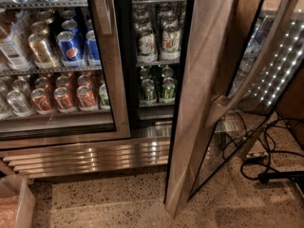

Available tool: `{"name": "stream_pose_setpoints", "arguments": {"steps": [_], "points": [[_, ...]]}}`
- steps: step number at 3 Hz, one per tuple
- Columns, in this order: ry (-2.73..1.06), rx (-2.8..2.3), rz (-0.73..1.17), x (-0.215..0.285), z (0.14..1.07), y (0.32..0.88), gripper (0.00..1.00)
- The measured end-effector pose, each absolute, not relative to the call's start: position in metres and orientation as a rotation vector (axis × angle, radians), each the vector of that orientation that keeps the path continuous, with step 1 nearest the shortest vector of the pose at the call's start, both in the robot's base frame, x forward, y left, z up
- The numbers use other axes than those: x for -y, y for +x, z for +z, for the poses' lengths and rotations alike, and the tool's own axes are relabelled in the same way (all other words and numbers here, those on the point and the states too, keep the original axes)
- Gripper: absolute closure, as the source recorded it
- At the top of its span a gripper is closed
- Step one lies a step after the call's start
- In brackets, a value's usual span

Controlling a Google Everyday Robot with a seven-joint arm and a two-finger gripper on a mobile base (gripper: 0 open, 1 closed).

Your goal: Open right fridge door

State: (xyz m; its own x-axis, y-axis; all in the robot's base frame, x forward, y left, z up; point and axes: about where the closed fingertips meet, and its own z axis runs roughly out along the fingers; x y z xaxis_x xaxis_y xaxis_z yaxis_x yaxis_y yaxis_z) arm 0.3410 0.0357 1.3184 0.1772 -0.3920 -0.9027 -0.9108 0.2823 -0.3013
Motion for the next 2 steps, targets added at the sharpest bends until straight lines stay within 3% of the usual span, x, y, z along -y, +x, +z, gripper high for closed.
{"name": "stream_pose_setpoints", "arguments": {"steps": [2], "points": [[-1.305, -1.414, 0.575, -0.0357, 1.3184, 0.3410, 0.46]]}}
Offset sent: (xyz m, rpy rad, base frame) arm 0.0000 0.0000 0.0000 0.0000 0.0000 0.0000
